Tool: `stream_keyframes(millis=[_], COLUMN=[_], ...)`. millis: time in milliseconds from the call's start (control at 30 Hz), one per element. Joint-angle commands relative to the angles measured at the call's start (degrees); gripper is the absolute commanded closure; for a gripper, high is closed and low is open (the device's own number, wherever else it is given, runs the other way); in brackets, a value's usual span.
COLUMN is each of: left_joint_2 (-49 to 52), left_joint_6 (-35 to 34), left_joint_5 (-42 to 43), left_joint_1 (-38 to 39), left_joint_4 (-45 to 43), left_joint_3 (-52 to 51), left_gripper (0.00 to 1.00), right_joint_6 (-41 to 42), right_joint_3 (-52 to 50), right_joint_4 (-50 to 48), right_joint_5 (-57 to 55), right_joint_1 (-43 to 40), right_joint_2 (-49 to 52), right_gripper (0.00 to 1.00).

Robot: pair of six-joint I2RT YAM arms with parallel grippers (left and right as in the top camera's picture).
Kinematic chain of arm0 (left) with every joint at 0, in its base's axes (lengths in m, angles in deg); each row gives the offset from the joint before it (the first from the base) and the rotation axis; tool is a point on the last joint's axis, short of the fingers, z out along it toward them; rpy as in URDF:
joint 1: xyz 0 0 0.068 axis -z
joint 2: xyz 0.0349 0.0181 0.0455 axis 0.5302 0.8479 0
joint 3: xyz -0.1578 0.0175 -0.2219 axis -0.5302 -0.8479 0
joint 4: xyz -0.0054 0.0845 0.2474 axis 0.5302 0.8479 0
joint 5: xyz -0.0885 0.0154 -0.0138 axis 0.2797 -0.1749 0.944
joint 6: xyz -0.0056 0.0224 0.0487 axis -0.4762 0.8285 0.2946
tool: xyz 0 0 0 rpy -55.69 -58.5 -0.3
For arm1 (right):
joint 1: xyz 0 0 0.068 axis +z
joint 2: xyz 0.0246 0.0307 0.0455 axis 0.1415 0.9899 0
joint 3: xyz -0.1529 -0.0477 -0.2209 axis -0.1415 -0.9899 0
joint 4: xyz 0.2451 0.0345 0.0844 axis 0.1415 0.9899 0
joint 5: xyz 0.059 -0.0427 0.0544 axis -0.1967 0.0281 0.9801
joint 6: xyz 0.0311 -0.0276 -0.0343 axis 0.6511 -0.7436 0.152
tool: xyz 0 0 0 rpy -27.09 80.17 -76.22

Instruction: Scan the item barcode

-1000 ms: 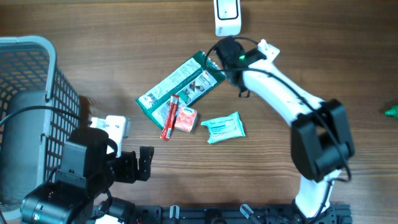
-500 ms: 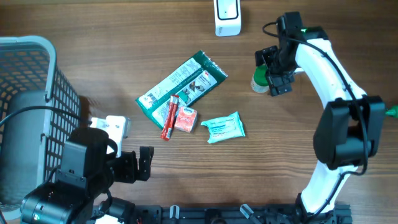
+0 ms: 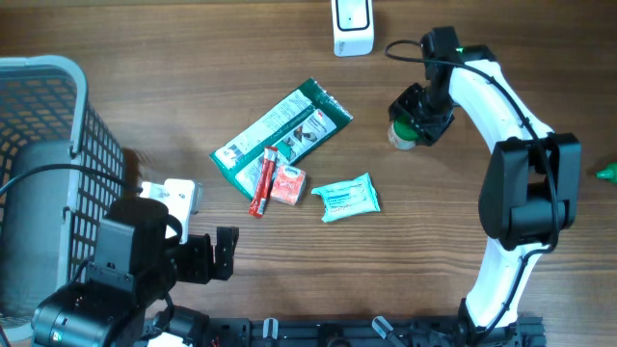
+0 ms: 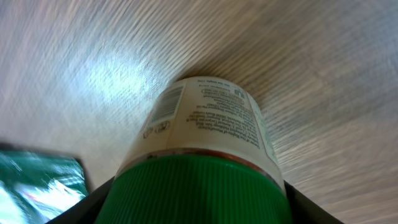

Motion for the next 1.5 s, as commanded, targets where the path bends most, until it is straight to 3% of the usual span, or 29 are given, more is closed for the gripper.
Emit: stream_keyframes(millis=[0, 100, 133, 167, 300, 400, 533, 667, 900, 1033, 1167, 1267, 1300, 1333, 1400, 1467], left_joint_2=[-0.3, -0.3, -0.3, -0.3, -0.3, -0.3, -0.3, -0.3, -0.3, -0.3, -0.3, -0.3, -0.3, -0.3, -0.3, -0.3], left_joint_6=[0.3, 0.3, 0.3, 0.3, 0.3, 0.3, 0.3, 0.3, 0.3, 0.3, 0.3, 0.3, 0.3, 0.3, 0.3, 0.3], left_joint_5=[-0.1, -0.1, -0.1, -0.1, -0.1, -0.1, -0.1, -0.1, -0.1, -0.1, -0.1, -0.1, -0.1, -0.1, -0.1, -0.1], left_joint_1=[0.2, 0.2, 0.2, 0.2, 0.2, 0.2, 0.2, 0.2, 0.2, 0.2, 0.2, 0.2, 0.2, 0.2, 0.2, 0.2], left_joint_4=[-0.1, -0.1, -0.1, -0.1, -0.1, -0.1, -0.1, -0.1, -0.1, -0.1, -0.1, -0.1, -0.1, -0.1, -0.1, -0.1], left_joint_3=[0.4, 0.4, 0.4, 0.4, 0.4, 0.4, 0.4, 0.4, 0.4, 0.4, 0.4, 0.4, 0.4, 0.4, 0.4, 0.4], left_gripper=[0.0, 0.0, 0.0, 0.0, 0.0, 0.0, 0.0, 0.0, 0.0, 0.0, 0.0, 0.0, 0.0, 0.0, 0.0, 0.0], right_joint_6=[-33.0, -42.2, -43.4, -43.6, -43.2, -26.8, 14.3, 43.9, 50.6, 45.4, 28.1, 7.1, -7.0, -15.5, -24.7, -35.2], right_joint_3=[0.0, 0.0, 0.0, 0.7, 9.4, 17.5, 21.2, 16.6, 1.5, -3.5, -3.5, -3.5, -3.4, -3.4, -3.4, -3.4], right_joint_4=[5.0, 9.8, 10.1, 10.3, 17.3, 24.0, 31.6, 30.2, 14.9, 8.7, 2.9, -1.9, -3.7, -3.7, -3.3, -2.3], right_joint_5=[2.7, -8.1, -8.6, -7.5, -6.5, -8.8, -8.1, -3.8, -5.4, -11.2, -14.2, -10.4, -6.0, -3.8, -3.7, -4.2], right_joint_1=[0.1, 0.2, 0.3, 0.6, 2.9, 3.2, 1.4, 2.5, 3.6, 3.6, 3.6, 3.6, 3.6, 3.7, 3.7, 3.7], right_joint_2=[0.3, 0.3, 0.2, 0.0, -0.5, -0.9, -1.7, -1.7, -1.7, -1.7, -1.7, -1.7, -1.7, -1.7, -1.7, -1.7], right_gripper=[0.29, 0.24, 0.15, 0.0, 0.0, 0.0, 0.0, 0.0, 0.0, 0.23, 0.37, 0.41, 0.41, 0.43, 0.41, 0.3])
